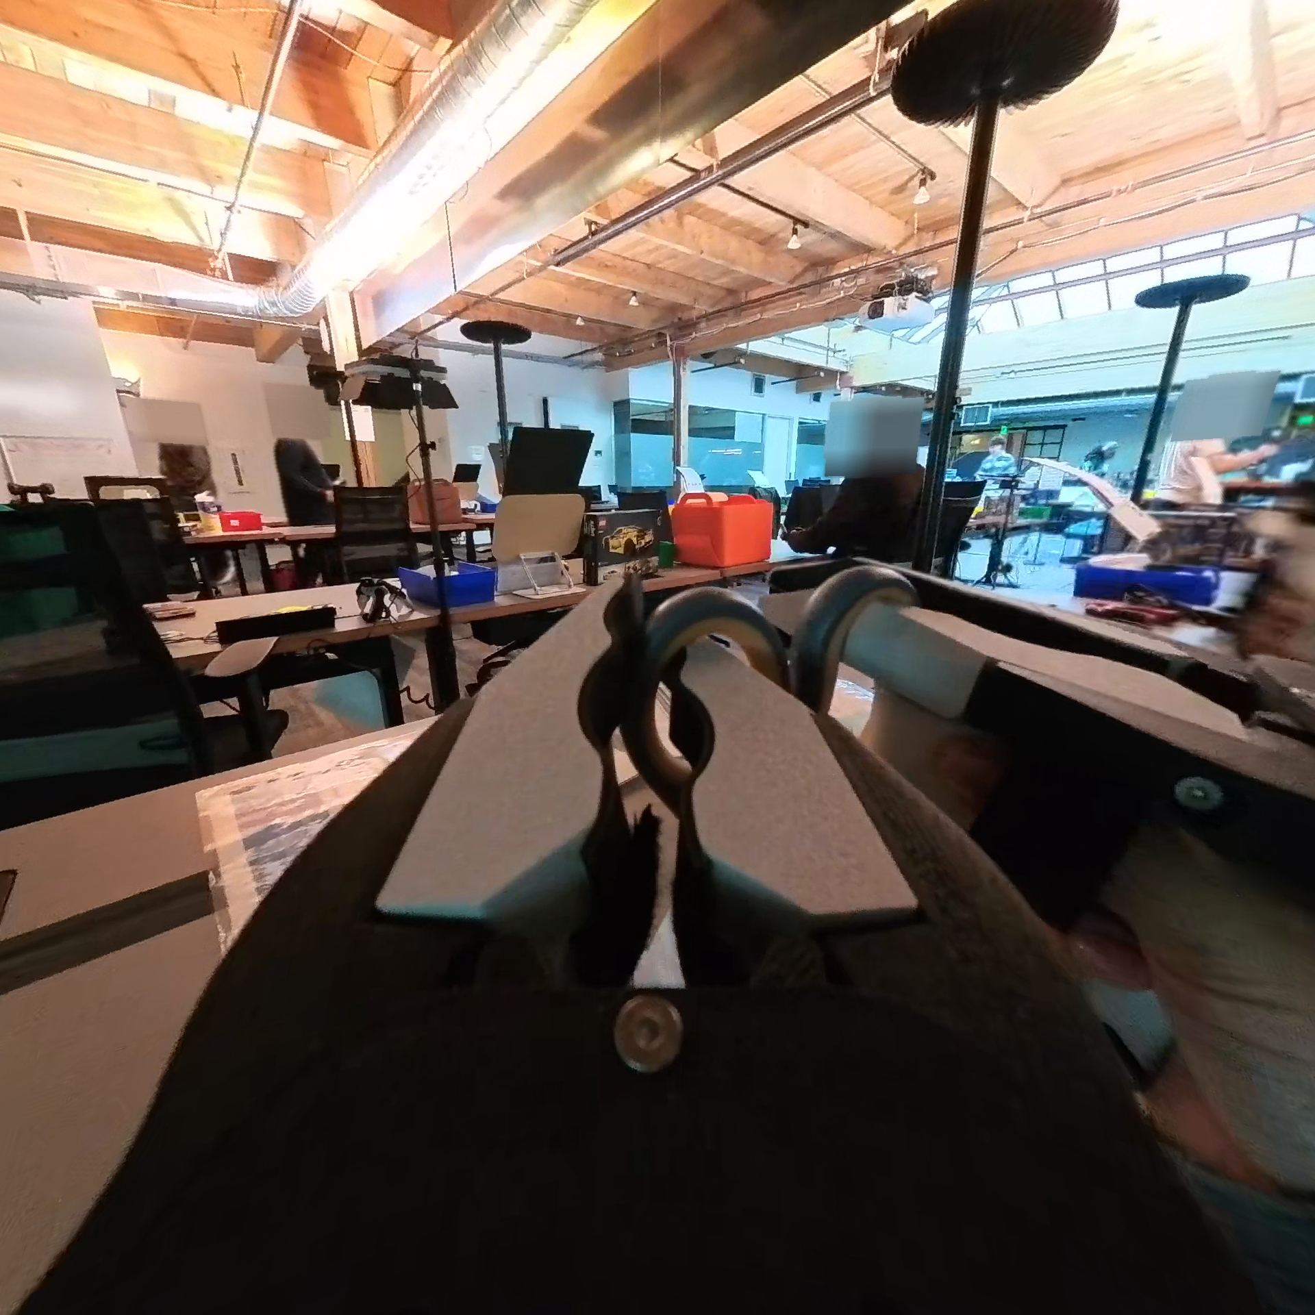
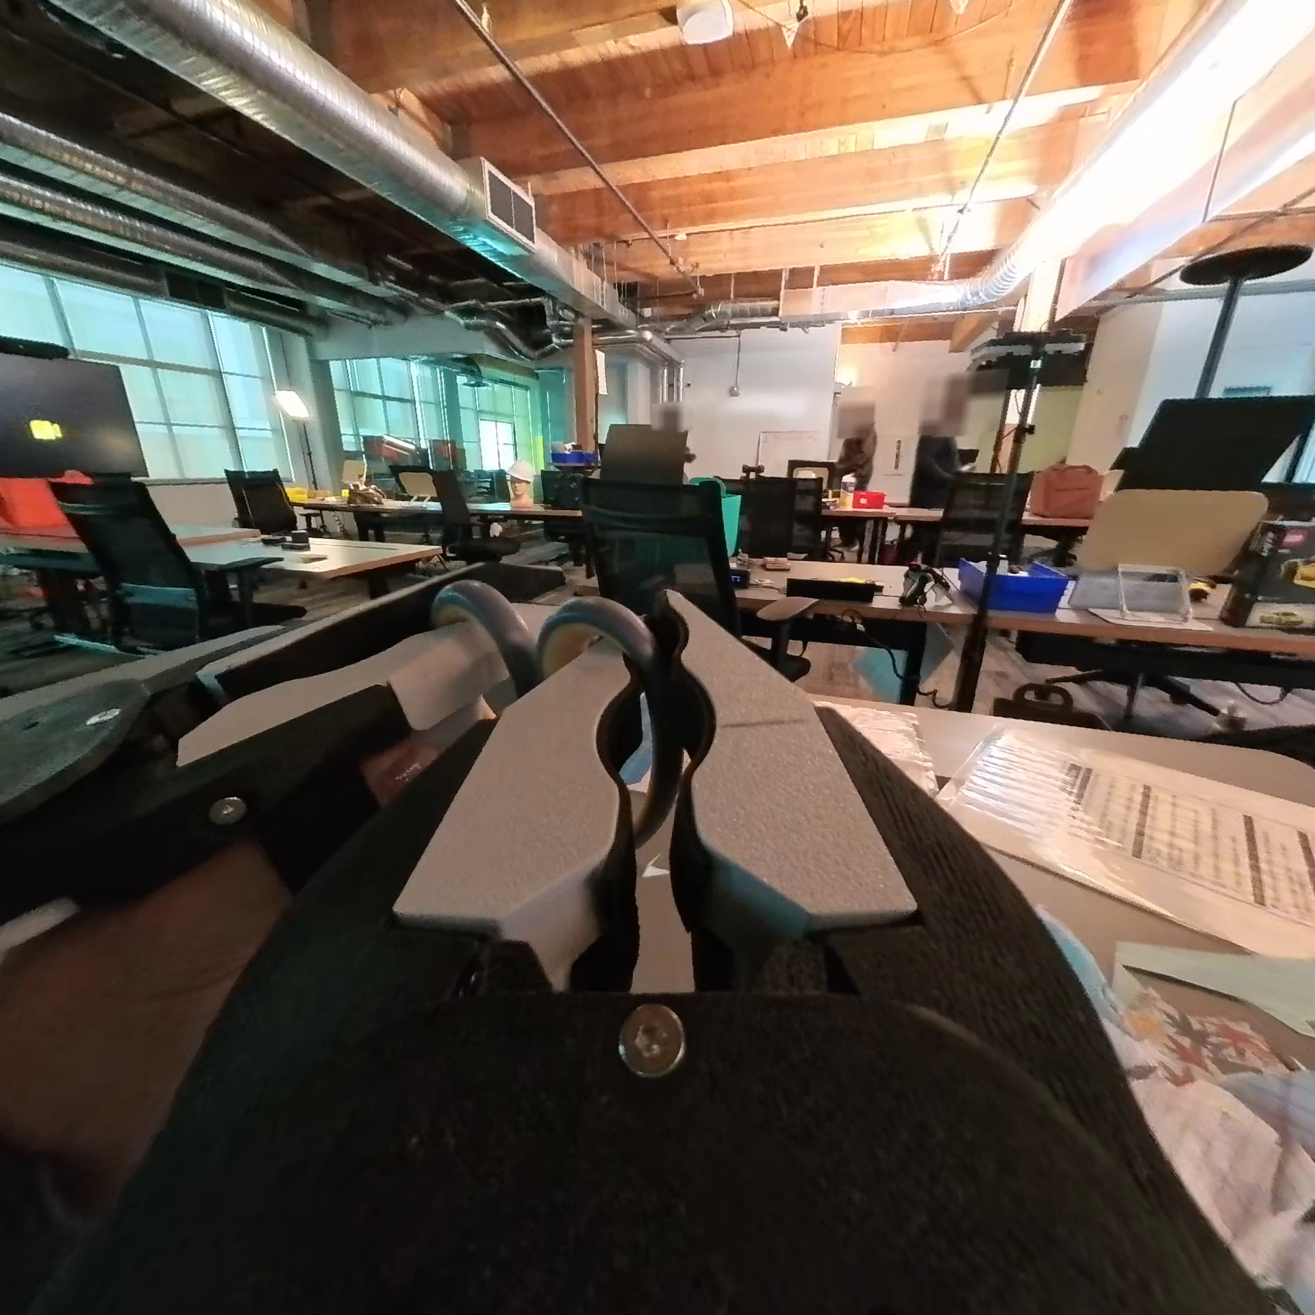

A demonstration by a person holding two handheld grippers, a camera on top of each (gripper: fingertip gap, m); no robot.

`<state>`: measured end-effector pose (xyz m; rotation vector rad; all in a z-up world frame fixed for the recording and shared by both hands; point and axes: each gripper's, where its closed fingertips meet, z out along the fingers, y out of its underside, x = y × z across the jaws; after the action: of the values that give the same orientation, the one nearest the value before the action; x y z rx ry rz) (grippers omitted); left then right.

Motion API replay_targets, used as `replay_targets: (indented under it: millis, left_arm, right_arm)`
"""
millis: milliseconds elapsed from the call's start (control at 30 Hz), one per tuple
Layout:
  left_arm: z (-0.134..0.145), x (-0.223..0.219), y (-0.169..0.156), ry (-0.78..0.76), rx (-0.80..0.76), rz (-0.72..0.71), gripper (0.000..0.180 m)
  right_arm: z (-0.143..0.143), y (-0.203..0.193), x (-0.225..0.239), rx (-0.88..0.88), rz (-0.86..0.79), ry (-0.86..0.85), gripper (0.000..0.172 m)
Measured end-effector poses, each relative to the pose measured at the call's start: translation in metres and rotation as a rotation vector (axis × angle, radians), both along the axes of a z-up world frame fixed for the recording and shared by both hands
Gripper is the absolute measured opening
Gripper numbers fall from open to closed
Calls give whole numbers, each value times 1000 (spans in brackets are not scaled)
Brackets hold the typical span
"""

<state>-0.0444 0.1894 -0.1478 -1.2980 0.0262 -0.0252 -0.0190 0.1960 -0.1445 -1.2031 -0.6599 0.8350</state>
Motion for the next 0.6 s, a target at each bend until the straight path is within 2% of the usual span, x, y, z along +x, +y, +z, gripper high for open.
replay_targets:
  millis: [233, 400, 500, 600]
  left_arm:
    - [-3, 1, 2, 131, -38, -16, 0]
    - [4, -8, -4, 188, -13, 25, 0]
    - [16, -19, -15, 117, 10, 7, 0]
    - [17, -27, -32, 93, -23, 23, 0]
  right_arm:
    - [-3, 1, 5, 36, -6, -42, 0]
    - [3, 16, 31, 8, -50, 18, 0]
    - [6, 24, 50, -43, -39, 74, 0]
    - [5, 15, 46, -81, 62, 61, 0]
